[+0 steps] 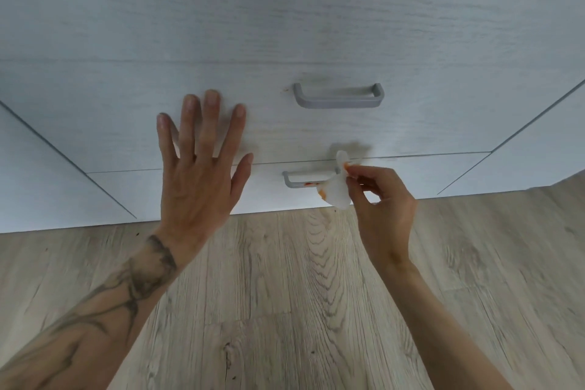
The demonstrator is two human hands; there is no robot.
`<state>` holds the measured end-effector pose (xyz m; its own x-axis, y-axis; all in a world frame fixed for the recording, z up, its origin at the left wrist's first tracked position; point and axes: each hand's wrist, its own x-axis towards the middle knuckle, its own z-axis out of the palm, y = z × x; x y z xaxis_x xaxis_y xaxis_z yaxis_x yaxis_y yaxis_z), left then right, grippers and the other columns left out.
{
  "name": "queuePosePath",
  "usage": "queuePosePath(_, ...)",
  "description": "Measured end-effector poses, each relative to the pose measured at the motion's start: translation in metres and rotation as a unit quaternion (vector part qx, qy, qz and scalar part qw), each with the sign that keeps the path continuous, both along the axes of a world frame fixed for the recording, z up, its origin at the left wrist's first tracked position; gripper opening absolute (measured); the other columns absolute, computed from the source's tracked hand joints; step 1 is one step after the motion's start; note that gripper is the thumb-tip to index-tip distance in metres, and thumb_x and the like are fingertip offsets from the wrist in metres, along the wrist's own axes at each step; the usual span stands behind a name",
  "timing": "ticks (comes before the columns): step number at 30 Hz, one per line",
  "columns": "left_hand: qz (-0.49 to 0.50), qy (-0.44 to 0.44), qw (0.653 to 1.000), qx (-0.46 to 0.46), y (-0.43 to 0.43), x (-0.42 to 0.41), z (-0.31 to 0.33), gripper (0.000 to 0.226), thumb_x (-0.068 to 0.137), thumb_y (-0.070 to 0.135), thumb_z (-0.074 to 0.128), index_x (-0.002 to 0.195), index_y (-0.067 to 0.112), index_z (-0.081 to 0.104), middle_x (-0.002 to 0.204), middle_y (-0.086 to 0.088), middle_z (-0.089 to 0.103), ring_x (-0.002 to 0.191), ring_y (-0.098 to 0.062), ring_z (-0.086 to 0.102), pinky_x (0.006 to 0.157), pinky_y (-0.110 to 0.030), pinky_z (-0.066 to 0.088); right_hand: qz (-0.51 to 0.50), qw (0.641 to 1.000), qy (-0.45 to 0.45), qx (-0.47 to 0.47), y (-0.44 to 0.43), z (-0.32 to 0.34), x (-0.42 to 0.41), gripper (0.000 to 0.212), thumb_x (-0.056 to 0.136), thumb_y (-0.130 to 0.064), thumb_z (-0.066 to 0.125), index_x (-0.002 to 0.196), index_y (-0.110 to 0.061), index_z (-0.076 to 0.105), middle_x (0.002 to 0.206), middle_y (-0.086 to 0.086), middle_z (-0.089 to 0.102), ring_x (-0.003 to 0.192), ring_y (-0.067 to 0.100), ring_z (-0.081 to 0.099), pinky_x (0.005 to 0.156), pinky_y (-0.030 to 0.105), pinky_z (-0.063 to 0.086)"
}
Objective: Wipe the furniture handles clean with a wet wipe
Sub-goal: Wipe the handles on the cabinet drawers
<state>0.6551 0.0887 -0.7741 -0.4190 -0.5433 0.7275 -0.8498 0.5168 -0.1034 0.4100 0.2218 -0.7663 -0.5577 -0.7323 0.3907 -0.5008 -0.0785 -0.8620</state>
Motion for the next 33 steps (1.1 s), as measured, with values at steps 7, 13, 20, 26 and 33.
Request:
queuePosePath(7, 0.032, -0.016, 0.999, -0.037, -0.006, -0.005, -0.01, 0.084, 0.115, 0.049, 0.047, 0.172, 0.017, -0.005, 0.172, -0.018, -0.008, 0.159, -0.042, -0.002, 0.13, -0.063, -0.008, 0.028, 0.99, 0.129, 0.041, -0.009, -0.025, -0.003, 0.024, 0.093, -0.002, 0.081, 0.112, -0.016, 0.082, 0.115, -0.008, 0.072, 0.103, 0.002, 0.068, 0.087, 0.02, 0.058)
queuePosePath(13, 0.043, -0.021, 0.998, -0.046, -0.007, -0.006, -0.011, 0.085, 0.115, 0.05, 0.047, 0.171, 0.017, -0.007, 0.171, -0.018, -0.008, 0.158, -0.043, 0.0, 0.13, -0.064, -0.007, 0.056, 0.965, 0.255, 0.011, -0.015, -0.023, -0.016, 0.021, 0.084, 0.005, 0.085, 0.104, -0.004, 0.084, 0.099, 0.007, 0.078, 0.093, 0.024, 0.071, 0.09, 0.007, 0.048)
queuePosePath(20, 0.041, -0.027, 0.998, -0.045, -0.007, -0.004, -0.011, 0.084, 0.115, 0.05, 0.047, 0.171, 0.017, -0.006, 0.171, -0.018, -0.006, 0.158, -0.042, -0.001, 0.129, -0.063, -0.008, 0.12, 0.943, 0.31, 0.006, -0.032, -0.027, -0.009, 0.018, 0.086, -0.002, 0.087, 0.104, -0.006, 0.085, 0.091, 0.006, 0.078, 0.085, 0.029, 0.067, 0.073, 0.036, 0.058)
queuePosePath(26, 0.041, -0.026, 0.998, -0.046, -0.007, -0.005, -0.01, 0.084, 0.115, 0.048, 0.048, 0.171, 0.017, -0.006, 0.17, -0.021, 0.001, 0.157, -0.045, 0.004, 0.129, -0.064, -0.006, 0.068, 0.948, 0.312, -0.011, -0.031, -0.034, -0.012, 0.013, 0.09, -0.006, 0.083, 0.103, -0.008, 0.084, 0.095, 0.003, 0.078, 0.091, 0.031, 0.06, 0.086, 0.02, 0.044)
queuePosePath(33, 0.039, -0.028, 0.998, -0.045, -0.006, -0.005, -0.01, 0.085, 0.115, 0.05, 0.047, 0.171, 0.017, -0.009, 0.169, -0.02, 0.001, 0.156, -0.045, 0.004, 0.128, -0.063, -0.007, 0.052, 0.935, 0.352, 0.001, -0.026, -0.034, -0.03, 0.011, 0.088, -0.013, 0.088, 0.095, -0.009, 0.082, 0.102, 0.003, 0.078, 0.096, 0.036, 0.066, 0.087, 0.042, 0.047)
